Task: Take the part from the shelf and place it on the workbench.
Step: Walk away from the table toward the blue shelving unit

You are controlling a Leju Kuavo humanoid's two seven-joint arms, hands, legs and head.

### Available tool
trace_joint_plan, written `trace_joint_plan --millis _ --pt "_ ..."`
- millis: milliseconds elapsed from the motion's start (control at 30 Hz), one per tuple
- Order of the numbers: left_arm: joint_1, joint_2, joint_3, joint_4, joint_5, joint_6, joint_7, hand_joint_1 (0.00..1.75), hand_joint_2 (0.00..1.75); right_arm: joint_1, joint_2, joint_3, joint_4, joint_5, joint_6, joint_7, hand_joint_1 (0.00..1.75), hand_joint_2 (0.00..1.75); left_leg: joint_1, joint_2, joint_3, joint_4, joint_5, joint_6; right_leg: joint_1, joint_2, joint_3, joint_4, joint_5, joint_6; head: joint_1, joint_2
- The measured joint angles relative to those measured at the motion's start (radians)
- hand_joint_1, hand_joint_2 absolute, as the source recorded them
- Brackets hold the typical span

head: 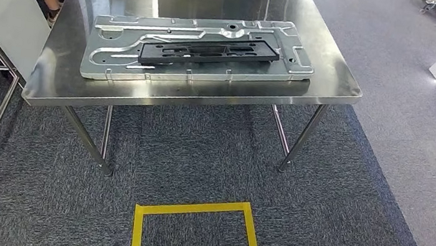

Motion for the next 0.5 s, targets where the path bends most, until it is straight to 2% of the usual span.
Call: trace_joint_plan --millis 33,67,133,167,200,267,300,333,367,400,433,467,500 --pt "0.000 0.000 0.000 0.000 0.002 0.002 -0.002 0.00 0.00 -0.001 0.001 0.005 0.001 0.001 -0.004 -0.003 0.00 0.00 -0.001 0.000 -0.007 0.004 0.008 -0.005 0.003 0.000 0.039 -0.060 -0.014 -0.005 0.000 0.000" --pt "0.001 0.001 0.000 0.000 0.004 0.004 -0.004 0.00 0.00 -0.003 0.001 0.010 0.002 0.002 -0.008 -0.005 0.00 0.00 -0.001 0.000 -0.010 0.005 0.016 -0.010 0.007 0.000 0.057 -0.095 -0.028 -0.010 0.000 0.000" --pt "0.003 0.002 0.000 0.001 0.006 0.008 -0.006 0.00 0.00 -0.005 0.001 0.021 0.005 0.002 -0.014 -0.006 0.00 0.00 0.000 -0.001 -0.014 0.004 0.030 -0.022 0.009 -0.003 0.053 -0.107 -0.018 -0.022 0.000 0.000" --pt "0.004 0.002 0.000 0.001 0.007 0.010 -0.007 0.00 0.00 -0.007 0.000 0.027 0.008 0.001 -0.018 -0.006 0.00 0.00 0.001 -0.002 -0.020 0.011 0.019 -0.028 0.007 -0.005 0.044 -0.108 -0.008 -0.030 0.000 0.000" --pt "0.006 0.003 0.000 0.002 0.007 0.012 -0.008 0.00 0.00 -0.010 -0.002 0.035 0.012 -0.002 -0.024 -0.006 0.00 0.00 0.002 -0.003 -0.031 0.034 -0.012 -0.034 0.005 -0.008 0.033 -0.110 0.005 -0.038 0.000 0.000" --pt "0.008 0.003 0.000 0.002 0.008 0.018 -0.011 0.00 0.00 -0.016 -0.012 0.053 0.028 -0.012 -0.042 -0.002 0.00 0.00 0.007 -0.005 -0.067 0.136 -0.114 -0.044 0.004 -0.011 0.003 -0.111 0.031 -0.048 0.000 0.000" --pt "0.008 0.003 0.000 0.002 0.008 0.021 -0.012 0.00 0.00 -0.020 -0.019 0.062 0.038 -0.018 -0.051 0.000 0.00 0.00 0.008 -0.005 -0.084 0.202 -0.158 -0.047 0.004 -0.011 -0.014 -0.109 0.045 -0.049 0.000 0.000" --pt "0.008 0.003 0.000 0.002 0.008 0.023 -0.013 0.00 0.00 -0.023 -0.028 0.070 0.050 -0.024 -0.058 0.003 0.00 0.00 0.009 -0.005 -0.092 0.259 -0.180 -0.050 0.005 -0.011 -0.033 -0.107 0.058 -0.048 0.000 0.000" --pt "0.008 0.003 0.000 0.002 0.008 0.026 -0.013 0.00 0.00 -0.026 -0.038 0.076 0.062 -0.030 -0.064 0.006 0.00 0.00 0.010 -0.005 -0.086 0.290 -0.175 -0.052 0.004 -0.011 -0.052 -0.103 0.070 -0.046 0.000 0.000" --pt "0.007 0.003 0.000 0.002 0.008 0.028 -0.013 0.00 0.00 -0.028 -0.046 0.082 0.072 -0.035 -0.068 0.009 0.00 0.00 0.011 -0.005 -0.062 0.287 -0.152 -0.053 0.004 -0.012 -0.072 -0.098 0.082 -0.043 0.000 0.000" --pt "0.007 0.003 0.000 0.002 0.008 0.029 -0.014 0.00 0.00 -0.031 -0.055 0.086 0.080 -0.039 -0.071 0.011 0.00 0.00 0.012 -0.005 -0.020 0.249 -0.122 -0.052 0.004 -0.012 -0.091 -0.092 0.092 -0.039 0.000 0.000" --pt "0.005 0.003 0.000 0.002 0.008 0.030 -0.014 0.00 0.00 -0.033 -0.062 0.090 0.087 -0.041 -0.073 0.014 0.00 0.00 0.013 -0.005 0.036 0.184 -0.108 -0.049 0.003 -0.012 -0.107 -0.085 0.101 -0.035 0.000 0.000" --pt "0.003 0.003 0.000 0.002 0.008 0.030 -0.014 0.00 0.00 -0.035 -0.069 0.093 0.092 -0.041 -0.074 0.015 0.00 0.00 0.012 -0.005 0.094 0.105 -0.112 -0.045 0.004 -0.013 -0.120 -0.079 0.109 -0.030 0.000 0.000"
